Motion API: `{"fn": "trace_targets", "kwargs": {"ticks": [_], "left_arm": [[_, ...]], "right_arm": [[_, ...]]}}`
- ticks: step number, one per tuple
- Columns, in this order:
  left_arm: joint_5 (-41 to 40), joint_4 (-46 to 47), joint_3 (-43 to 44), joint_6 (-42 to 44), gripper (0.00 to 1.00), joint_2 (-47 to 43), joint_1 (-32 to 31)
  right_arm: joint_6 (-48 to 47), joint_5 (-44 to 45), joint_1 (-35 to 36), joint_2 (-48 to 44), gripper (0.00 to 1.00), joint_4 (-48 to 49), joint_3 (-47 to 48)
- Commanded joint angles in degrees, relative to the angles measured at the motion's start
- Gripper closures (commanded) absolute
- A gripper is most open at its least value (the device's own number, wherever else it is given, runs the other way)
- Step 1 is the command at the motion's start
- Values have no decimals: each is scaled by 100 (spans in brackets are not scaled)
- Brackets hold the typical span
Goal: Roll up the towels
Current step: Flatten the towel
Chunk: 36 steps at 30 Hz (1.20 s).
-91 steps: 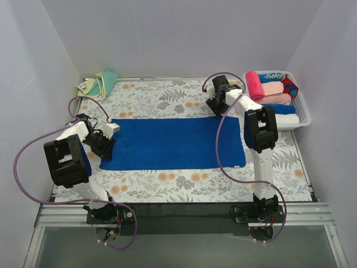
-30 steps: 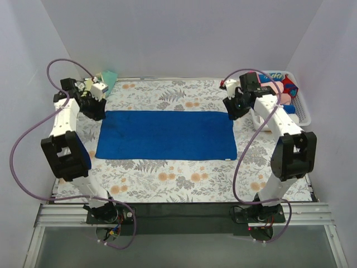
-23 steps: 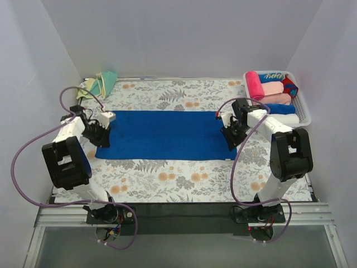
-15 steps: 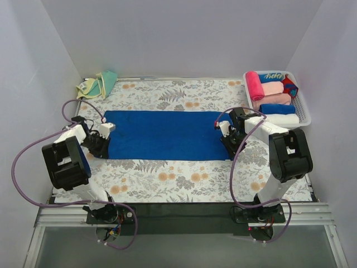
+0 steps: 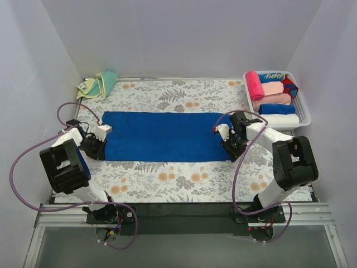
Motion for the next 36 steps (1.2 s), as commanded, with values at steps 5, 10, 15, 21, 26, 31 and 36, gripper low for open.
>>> {"fn": "trace_targets", "kwargs": {"ticks": [5,10,15,21,26,31,36], "left_arm": [[522,-697,562,203,84,178,124],[1278,-1356,1712,248,66,274,124],[1937,-1428,3409,-130,56,915,124],[1957,-122,4201,-1234,53,1575,98],[1719,1153,4123,-1669,52,1690,-7],[1377,1535,4350,-1976,52,2093,-157],[1165,1535,4650,-2020,52,2603,-201]], "right_arm": [[-195,-374,168,156,57,-847,577],[-125,-295,159,94,42,-1146,1623],[200,-128,2,672,46,-1129,3185],[674,241,-367,2121,59,-1085,4883],[895,504,-509,3080,64,-1068,6036],[930,584,-570,3609,65,-980,6370],[974,575,-605,3873,64,-813,6344]]}}
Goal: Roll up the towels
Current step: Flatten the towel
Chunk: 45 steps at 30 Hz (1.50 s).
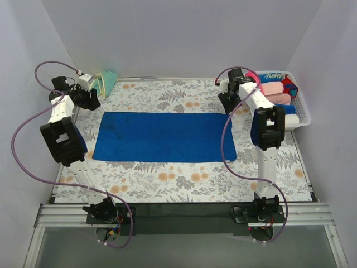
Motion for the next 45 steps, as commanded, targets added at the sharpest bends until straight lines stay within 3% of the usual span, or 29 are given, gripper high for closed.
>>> {"fn": "trace_targets", "kwargs": {"ticks": [1,15,20,27,37,45], "left_arm": [[-234,217,291,-156,51,291,-44],[-348,77,1126,20,46,1134,-123],[64,-107,1513,143,46,1556,-167],[56,-425,1777,319,48,2005,-378],[39,-653,1813,354,54,2199,-448],[21,-1488,1778,889,64,2067,-422]], "right_arm": [[111,44,-9,88,64,169,235],[286,-61,-88,641,66,398,-37],[348,-290,-132,729,81,380,-64],[295,-492,-123,694,99,389,-125],[234,-510,-123,624,99,371,-116],[181,-474,-132,580,99,371,-116]]}}
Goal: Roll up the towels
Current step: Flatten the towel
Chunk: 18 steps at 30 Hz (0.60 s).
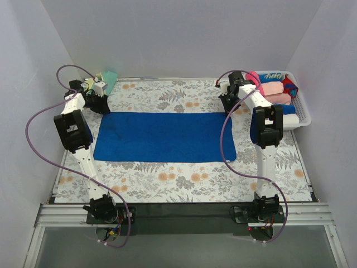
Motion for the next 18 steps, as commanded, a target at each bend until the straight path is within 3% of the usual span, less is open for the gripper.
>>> {"fn": "trace_targets", "kwargs": {"ticks": [1,13,16,18], "left_arm": [[8,-701,3,339,64,-143,22],[-80,-1009,249,348,68,-55,110],[-115,-1036,240,419,72,-73,136],[-98,-1001,249,410,81,-73,136]], "right_arm": [[-105,26,-11,158,99,70,-108],[-149,44,-11,114,99,43,-134],[-176,18,-11,123,99,43,-125],[-176,17,-11,132,99,52,-108]]}}
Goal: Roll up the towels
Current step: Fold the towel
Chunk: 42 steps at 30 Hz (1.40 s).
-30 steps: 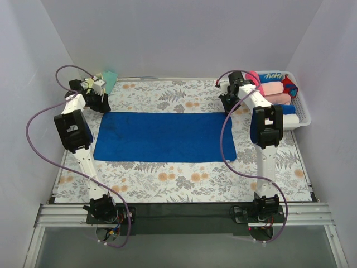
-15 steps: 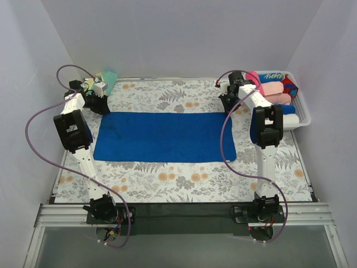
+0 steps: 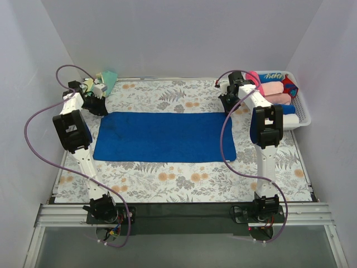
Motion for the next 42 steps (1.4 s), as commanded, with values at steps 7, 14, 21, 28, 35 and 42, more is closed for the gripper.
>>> {"fn": "trace_targets", "kwargs": {"ticks": [7,14,21,28,35,42], "left_arm": [[-100,96,354,-221,100,19,51],[67,614,478,-493,100,-94,86],[287,659,706,-617,100,-217,191],[813,457,57,-178,100,-1024,507],[1394,-132,-795,893,100,-1781,947],[1473,-1002,-1752,2449,100,-2554,1079]], "right_arm": [[-238,105,-11,150,99,63,191],[-317,220,-29,237,99,98,727],[-387,88,-29,1,99,133,790],[-659,-202,-29,-894,99,177,-1],[-897,-589,-29,-1818,99,177,-1082],[-1257,-870,-20,-2601,99,125,-2365]]}}
